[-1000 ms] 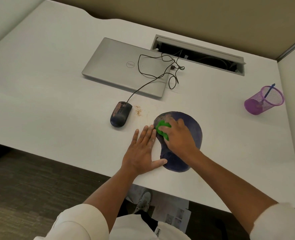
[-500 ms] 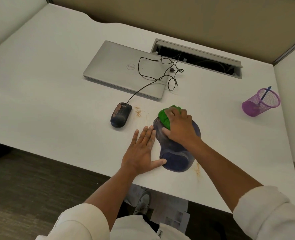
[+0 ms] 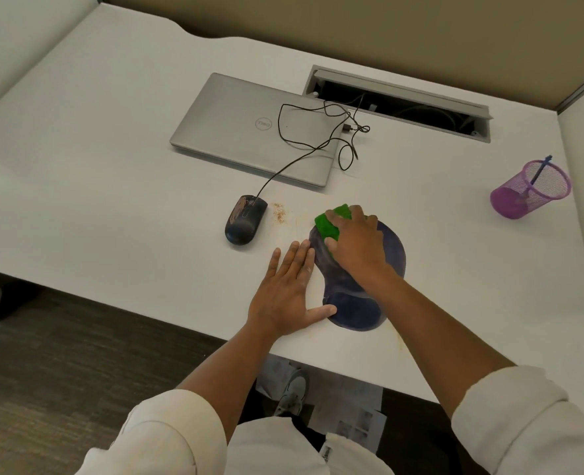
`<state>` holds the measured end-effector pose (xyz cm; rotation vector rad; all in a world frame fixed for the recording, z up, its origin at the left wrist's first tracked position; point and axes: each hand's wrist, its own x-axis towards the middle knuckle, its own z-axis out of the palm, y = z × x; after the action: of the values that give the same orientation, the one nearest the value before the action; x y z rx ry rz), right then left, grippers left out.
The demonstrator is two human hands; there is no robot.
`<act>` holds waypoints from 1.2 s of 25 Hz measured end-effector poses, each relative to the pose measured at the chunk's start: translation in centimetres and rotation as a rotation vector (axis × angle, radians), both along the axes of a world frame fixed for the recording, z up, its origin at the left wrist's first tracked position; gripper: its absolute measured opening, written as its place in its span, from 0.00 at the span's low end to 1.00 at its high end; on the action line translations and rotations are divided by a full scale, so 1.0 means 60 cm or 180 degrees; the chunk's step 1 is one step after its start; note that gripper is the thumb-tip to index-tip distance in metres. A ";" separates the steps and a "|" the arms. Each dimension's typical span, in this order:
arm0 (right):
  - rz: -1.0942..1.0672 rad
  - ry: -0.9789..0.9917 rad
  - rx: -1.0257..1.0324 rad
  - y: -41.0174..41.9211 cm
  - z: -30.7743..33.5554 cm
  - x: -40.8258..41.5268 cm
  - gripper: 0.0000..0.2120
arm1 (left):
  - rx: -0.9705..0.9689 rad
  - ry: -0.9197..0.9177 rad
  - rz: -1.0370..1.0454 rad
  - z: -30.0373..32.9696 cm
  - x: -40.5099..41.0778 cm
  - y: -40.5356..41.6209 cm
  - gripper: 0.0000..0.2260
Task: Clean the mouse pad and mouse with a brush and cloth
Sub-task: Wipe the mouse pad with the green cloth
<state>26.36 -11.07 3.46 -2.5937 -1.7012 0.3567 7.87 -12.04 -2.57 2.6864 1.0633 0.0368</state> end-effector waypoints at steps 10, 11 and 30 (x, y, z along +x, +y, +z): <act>0.1593 0.0110 -0.0466 -0.098 0.014 0.051 0.24 | -0.0035 -0.0033 0.0003 0.007 -0.002 -0.002 0.50; 0.1679 0.0182 -0.0599 -0.094 0.025 0.067 0.24 | -0.0035 -0.0028 -0.0002 0.006 -0.003 -0.002 0.50; 0.0504 -0.0236 0.0148 -0.076 0.008 -0.011 0.18 | 0.0000 -0.0136 -0.0017 0.001 -0.001 0.000 0.49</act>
<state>25.71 -15.61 3.94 -2.4766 -1.9209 0.2238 7.80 -12.03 -2.50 2.6761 1.0433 0.0926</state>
